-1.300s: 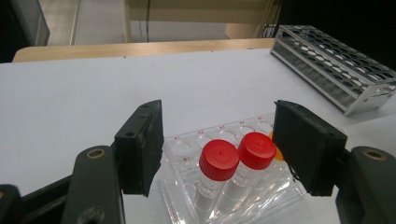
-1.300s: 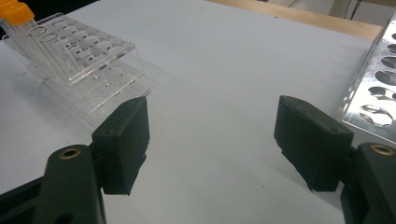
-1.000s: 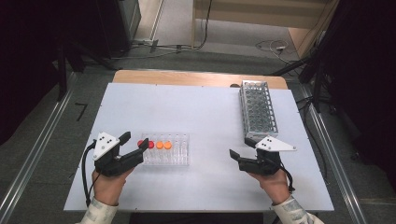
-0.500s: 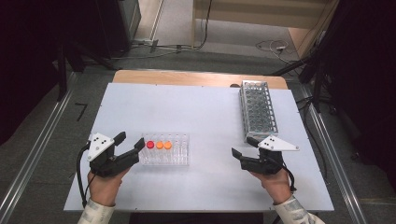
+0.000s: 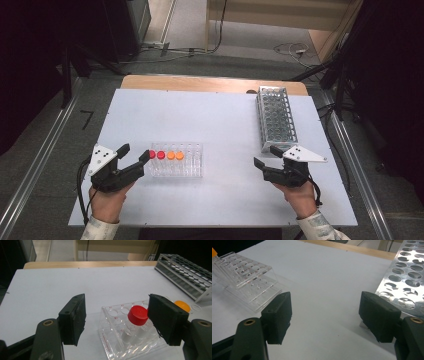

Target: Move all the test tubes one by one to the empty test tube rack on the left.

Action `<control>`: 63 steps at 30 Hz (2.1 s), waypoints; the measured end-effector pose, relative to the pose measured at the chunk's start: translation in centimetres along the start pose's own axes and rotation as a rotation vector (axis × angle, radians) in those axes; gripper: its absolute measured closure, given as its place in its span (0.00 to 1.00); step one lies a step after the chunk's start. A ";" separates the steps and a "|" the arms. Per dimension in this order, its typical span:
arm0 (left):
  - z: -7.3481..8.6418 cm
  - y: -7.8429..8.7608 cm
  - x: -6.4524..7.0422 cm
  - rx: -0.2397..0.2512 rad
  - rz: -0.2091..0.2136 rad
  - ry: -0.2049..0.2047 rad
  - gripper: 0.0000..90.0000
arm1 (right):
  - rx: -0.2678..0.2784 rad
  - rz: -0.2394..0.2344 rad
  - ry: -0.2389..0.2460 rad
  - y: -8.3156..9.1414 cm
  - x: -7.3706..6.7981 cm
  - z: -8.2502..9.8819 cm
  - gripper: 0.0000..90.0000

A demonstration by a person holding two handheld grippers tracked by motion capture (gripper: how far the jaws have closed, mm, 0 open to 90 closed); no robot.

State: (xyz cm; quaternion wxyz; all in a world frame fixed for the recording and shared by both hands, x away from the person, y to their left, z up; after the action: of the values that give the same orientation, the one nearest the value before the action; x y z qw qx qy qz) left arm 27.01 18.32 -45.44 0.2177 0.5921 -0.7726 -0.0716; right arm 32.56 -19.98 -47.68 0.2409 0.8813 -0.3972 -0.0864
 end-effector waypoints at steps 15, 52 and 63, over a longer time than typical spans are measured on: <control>0.3 0.3 -1.0 0.003 -0.026 0.001 0.35 | 0.013 0.033 -0.018 0.9 1.4 0.4 0.28; 1.2 1.0 -3.5 -0.009 -0.108 0.020 0.28 | 0.007 0.135 -0.058 3.7 5.1 2.6 0.26; 1.7 0.9 -4.0 -0.027 -0.122 0.020 0.27 | -0.005 0.172 -0.063 4.5 6.2 3.6 0.26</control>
State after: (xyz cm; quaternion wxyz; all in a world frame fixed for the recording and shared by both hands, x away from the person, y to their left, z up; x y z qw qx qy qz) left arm 26.35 22.15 -47.64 0.2286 0.6356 -0.7320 -0.0894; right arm 32.54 -28.40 -48.32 0.2370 0.8403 -0.4784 -0.0940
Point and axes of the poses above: each handheld gripper's, and its own axes: y roughly backward along the jaws, z roughly out of its underside, x roughly to its right, the point moved 8 cm from there along -y, roughly forward along the jaws, and after that the axes turned 6 degrees about y, right-handed, at the moved point
